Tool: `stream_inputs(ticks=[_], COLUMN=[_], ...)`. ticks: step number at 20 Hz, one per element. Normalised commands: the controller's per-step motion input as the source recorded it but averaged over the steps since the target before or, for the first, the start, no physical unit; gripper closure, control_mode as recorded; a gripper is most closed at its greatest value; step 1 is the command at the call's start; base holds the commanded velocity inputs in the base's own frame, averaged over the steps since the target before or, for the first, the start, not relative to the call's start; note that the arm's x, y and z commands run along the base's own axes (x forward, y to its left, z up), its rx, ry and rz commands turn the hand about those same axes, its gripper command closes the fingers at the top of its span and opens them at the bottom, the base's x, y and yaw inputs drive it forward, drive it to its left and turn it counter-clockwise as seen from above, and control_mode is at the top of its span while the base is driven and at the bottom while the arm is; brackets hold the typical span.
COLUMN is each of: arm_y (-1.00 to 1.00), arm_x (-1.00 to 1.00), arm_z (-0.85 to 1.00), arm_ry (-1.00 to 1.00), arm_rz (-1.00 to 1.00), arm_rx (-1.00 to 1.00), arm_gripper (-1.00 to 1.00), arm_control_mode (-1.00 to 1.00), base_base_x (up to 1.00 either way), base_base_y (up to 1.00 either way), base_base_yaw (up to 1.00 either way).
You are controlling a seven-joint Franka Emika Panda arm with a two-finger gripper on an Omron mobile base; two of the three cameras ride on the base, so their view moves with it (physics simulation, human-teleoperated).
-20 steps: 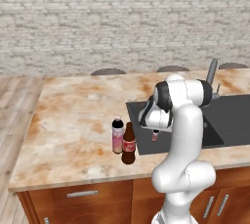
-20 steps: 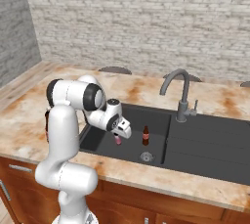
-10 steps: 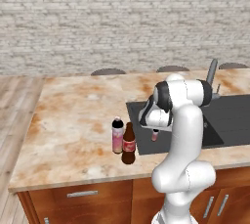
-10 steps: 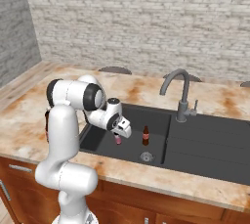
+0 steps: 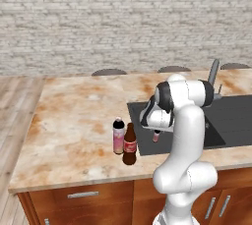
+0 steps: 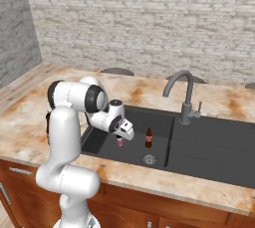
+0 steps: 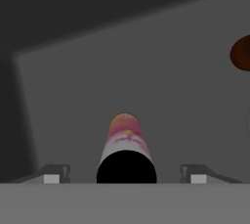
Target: Place the large bottle from the dining counter next to the other large bottle outside the sink, and place the small bottle from the dining counter next to the other small bottle inside the sink.
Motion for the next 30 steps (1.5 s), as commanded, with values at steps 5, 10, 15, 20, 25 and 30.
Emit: stream_inputs(ticks=[5, 10, 15, 20, 25, 30], arm_y=[0.00, 0.00, 0.01, 0.08, 0.01, 0.00], arm_x=[0.10, 0.04, 0.35, 0.26, 0.16, 0.00], arm_z=[0.02, 0.47, 0.57, 0.57, 0.58, 0.54], arm_ry=[0.00, 0.00, 0.00, 0.00, 0.00, 0.02], arm_rz=[0.00, 0.00, 0.00, 0.00, 0.00, 0.00], arm_rx=[0.00, 0.00, 0.00, 0.00, 0.00, 0.00], arm_gripper=[-1.00, -1.00, -1.00, -1.00, -1.00, -1.00], arm_control_mode=[-1.00, -1.00, -1.00, -1.00, -1.00, -1.00], base_base_x=[0.00, 0.00, 0.00, 0.00, 0.00, 0.00], base_base_y=[0.00, 0.00, 0.00, 0.00, 0.00, 0.00], base_base_yaw=[0.00, 0.00, 0.00, 0.00, 0.00, 0.00])
